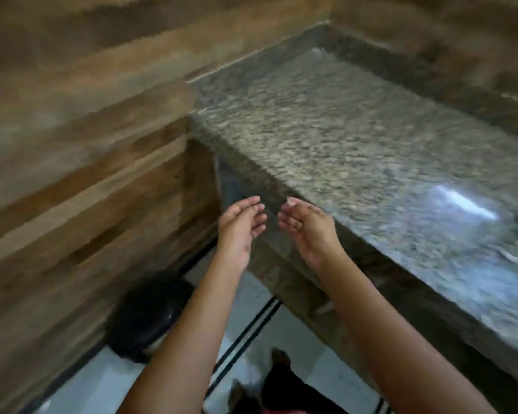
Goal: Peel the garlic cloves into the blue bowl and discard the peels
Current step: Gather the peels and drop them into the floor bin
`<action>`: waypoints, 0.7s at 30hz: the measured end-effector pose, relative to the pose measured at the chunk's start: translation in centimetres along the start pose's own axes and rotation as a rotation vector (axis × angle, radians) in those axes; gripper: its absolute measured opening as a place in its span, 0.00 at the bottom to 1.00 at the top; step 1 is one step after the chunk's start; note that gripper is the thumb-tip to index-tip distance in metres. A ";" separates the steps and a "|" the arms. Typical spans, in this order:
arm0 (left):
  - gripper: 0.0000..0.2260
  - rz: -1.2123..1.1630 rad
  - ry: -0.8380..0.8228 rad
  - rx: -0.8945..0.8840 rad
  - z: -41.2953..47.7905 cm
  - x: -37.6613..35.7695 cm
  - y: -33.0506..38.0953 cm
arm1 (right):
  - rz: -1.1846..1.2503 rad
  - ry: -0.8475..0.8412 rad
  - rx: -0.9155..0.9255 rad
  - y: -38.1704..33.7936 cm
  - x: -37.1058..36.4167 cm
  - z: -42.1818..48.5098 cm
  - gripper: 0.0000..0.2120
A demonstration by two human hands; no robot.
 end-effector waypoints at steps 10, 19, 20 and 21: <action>0.09 0.290 -0.583 0.128 -8.8 -29.0 -12.4 | 0.269 0.372 0.332 -13.8 26.8 -8.6 0.08; 0.07 0.408 -0.644 0.203 -12.3 -41.0 -22.1 | -0.052 0.648 0.320 -19.5 44.9 -11.7 0.09; 0.07 0.425 -0.631 0.203 -12.2 -41.5 -22.5 | -0.135 0.677 0.305 -20.0 46.4 -11.6 0.08; 0.07 0.439 -0.618 0.204 -12.1 -41.9 -23.0 | -0.241 0.708 0.284 -20.4 47.8 -11.6 0.06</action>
Point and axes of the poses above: each hand's wrist, its own z-axis towards the middle knuckle, its own x-axis out of the back of the hand, y = z × x, the point moved 9 cm from there along z, towards the middle knuckle, and after that the axes turned 3 degrees about -y, right-handed, at the moved point
